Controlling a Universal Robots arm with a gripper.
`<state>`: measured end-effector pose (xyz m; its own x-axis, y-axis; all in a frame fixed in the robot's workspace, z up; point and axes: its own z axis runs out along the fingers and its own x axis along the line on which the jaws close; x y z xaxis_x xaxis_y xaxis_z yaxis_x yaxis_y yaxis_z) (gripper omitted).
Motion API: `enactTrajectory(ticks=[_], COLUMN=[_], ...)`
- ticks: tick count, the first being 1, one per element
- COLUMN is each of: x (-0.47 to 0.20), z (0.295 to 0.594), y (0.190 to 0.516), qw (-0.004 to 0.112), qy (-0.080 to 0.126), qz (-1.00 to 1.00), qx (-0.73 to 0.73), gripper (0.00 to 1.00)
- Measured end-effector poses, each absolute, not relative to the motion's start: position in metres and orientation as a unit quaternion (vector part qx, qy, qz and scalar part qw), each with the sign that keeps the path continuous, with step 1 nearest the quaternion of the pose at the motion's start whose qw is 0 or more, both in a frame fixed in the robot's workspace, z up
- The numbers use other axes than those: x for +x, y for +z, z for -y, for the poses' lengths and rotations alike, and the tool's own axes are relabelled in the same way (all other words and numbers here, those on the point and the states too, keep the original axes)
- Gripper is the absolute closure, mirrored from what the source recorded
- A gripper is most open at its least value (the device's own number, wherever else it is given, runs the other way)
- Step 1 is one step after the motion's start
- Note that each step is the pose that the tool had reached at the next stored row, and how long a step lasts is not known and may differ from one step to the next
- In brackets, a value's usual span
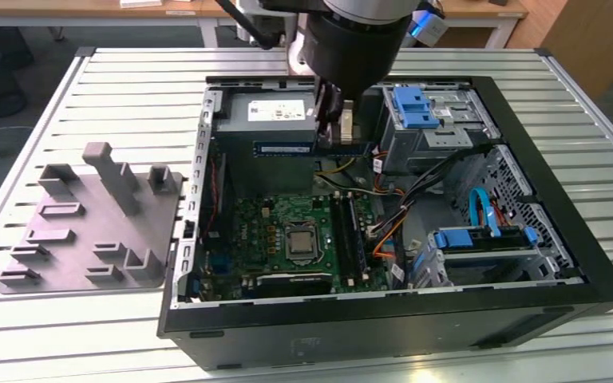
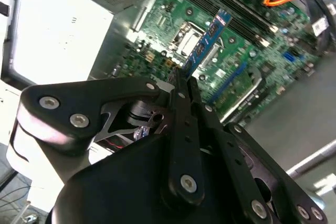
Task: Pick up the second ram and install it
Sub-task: 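Pick up the second ram and move it above second insertion slot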
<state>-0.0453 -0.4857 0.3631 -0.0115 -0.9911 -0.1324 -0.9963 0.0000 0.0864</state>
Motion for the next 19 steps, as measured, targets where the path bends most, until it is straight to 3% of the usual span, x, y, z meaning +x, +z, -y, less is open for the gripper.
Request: enactTrajectory(ticks=[19], x=[-0.045], z=[0.486], y=[0.346], qw=[0.016], qy=[0.078], qz=[-0.705], qx=[-0.705], gripper=[0.86])
